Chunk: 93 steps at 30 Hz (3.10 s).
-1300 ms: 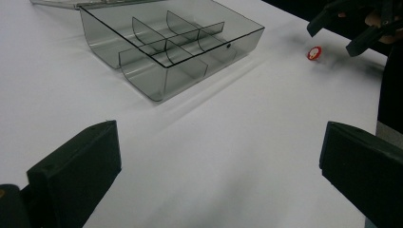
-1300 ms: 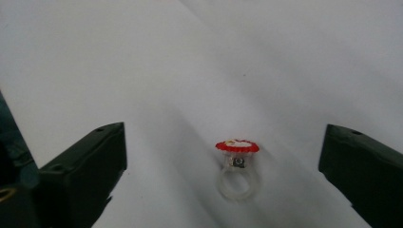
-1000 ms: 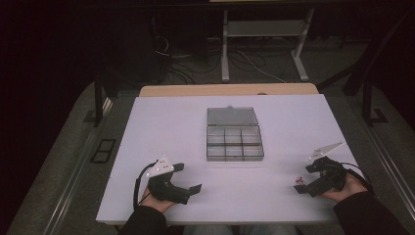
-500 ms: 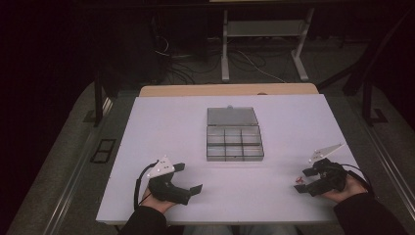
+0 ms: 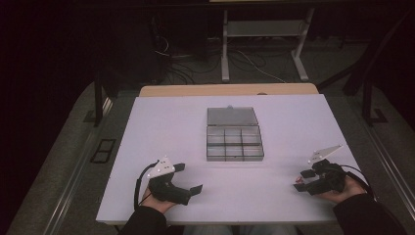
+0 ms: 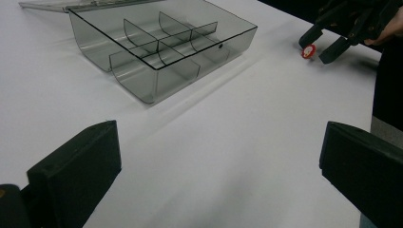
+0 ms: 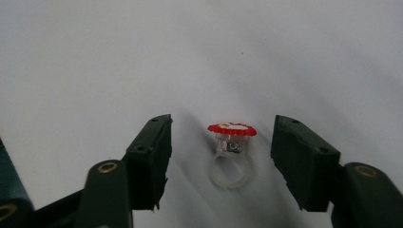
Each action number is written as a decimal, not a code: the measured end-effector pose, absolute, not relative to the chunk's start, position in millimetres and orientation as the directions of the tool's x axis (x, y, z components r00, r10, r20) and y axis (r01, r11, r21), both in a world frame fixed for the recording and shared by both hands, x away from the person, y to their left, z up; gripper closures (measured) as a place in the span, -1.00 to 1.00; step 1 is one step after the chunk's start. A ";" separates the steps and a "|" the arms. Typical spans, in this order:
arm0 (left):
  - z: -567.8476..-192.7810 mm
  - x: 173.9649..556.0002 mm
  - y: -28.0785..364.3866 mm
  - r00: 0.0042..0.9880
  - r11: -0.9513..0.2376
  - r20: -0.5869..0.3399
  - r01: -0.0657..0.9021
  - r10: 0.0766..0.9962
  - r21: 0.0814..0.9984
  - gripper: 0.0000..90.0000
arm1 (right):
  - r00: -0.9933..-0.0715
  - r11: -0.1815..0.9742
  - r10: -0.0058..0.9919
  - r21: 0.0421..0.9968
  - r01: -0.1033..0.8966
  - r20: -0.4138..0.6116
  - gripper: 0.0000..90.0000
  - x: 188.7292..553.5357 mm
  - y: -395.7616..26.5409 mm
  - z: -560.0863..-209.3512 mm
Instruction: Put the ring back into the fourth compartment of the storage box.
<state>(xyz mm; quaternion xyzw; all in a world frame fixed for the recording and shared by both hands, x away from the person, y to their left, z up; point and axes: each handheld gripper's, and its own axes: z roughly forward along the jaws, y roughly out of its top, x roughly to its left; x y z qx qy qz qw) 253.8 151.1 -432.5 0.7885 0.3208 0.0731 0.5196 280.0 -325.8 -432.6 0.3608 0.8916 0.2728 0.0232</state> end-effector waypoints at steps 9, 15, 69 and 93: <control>-432.8 253.7 150.7 0.784 -0.256 -0.217 0.430 0.582 0.866 -1.00 | -0.728 0.587 0.676 0.513 0.626 0.114 0.20 280.6 -324.0 -433.2; -432.9 253.6 150.6 0.783 -0.258 -0.216 0.430 0.583 0.865 -1.00 | -0.719 0.582 0.686 0.511 0.633 0.110 0.46 281.1 -324.4 -433.2; -432.8 254.0 150.5 0.786 -0.261 -0.221 0.434 0.577 0.862 -1.00 | -0.741 0.523 0.649 0.608 0.598 0.170 0.55 295.5 -323.8 -389.1; -432.8 254.1 150.4 0.787 -0.260 -0.223 0.434 0.575 0.862 -1.00 | -0.779 0.541 0.609 0.641 0.545 0.148 0.55 310.2 -299.8 -362.3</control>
